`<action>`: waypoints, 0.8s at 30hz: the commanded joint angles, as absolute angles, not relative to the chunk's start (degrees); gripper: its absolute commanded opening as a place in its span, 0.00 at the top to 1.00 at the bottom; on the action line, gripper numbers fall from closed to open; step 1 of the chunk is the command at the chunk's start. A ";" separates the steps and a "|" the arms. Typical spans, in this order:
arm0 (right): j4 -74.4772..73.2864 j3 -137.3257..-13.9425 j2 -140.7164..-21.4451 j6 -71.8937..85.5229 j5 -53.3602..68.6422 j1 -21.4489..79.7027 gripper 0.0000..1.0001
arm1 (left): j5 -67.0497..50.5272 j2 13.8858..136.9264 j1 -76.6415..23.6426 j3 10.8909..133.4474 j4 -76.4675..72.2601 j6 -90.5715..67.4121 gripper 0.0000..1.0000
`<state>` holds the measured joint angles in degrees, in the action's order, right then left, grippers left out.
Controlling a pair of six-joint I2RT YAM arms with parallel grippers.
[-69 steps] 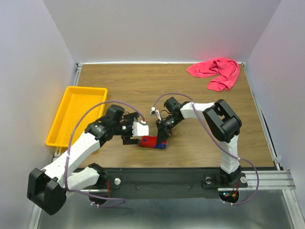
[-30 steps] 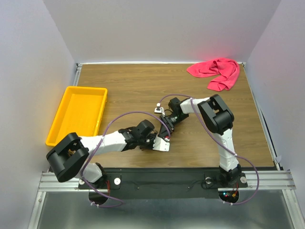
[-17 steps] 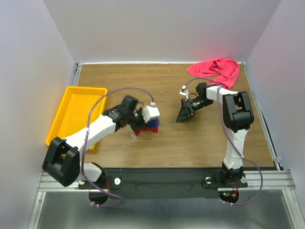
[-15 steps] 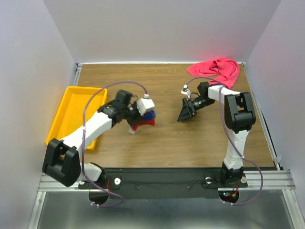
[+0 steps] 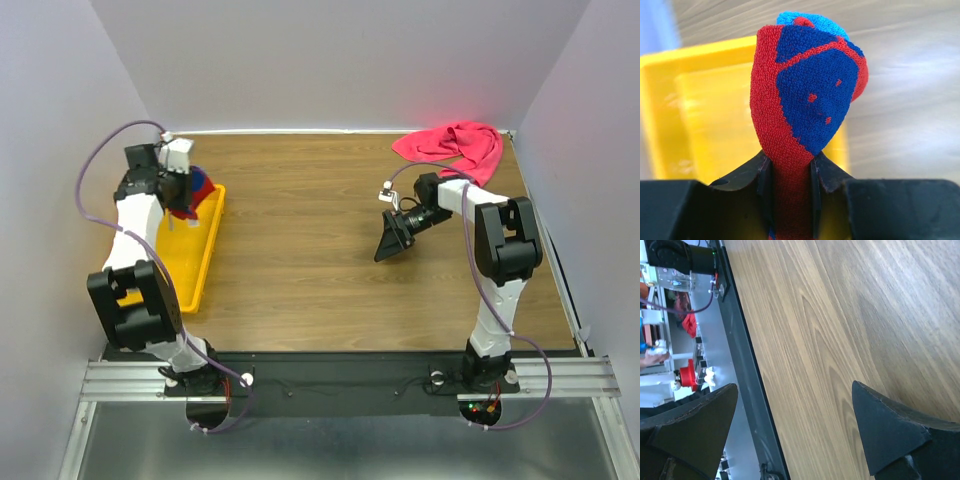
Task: Roll the towels
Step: Place the rolled towel into the container
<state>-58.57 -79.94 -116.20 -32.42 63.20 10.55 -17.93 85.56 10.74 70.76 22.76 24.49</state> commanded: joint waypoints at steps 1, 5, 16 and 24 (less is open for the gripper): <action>-60.64 -79.54 -114.26 -34.45 62.93 10.72 0.00 | -13.37 91.38 17.04 76.98 24.08 22.76 1.00; -61.00 -79.63 -114.08 -34.37 62.40 10.64 0.00 | -9.76 98.86 21.61 82.26 24.78 22.15 1.00; -62.05 -80.86 -115.05 -34.10 60.73 10.72 0.00 | -5.98 109.24 23.29 83.50 17.23 24.96 1.00; -62.58 -81.47 -116.02 -33.75 60.91 10.63 0.00 | -2.90 114.25 23.38 85.15 10.20 22.59 1.00</action>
<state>-61.14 -79.79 -116.20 -33.21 60.62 10.55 -4.95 113.32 22.96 81.89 15.09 23.86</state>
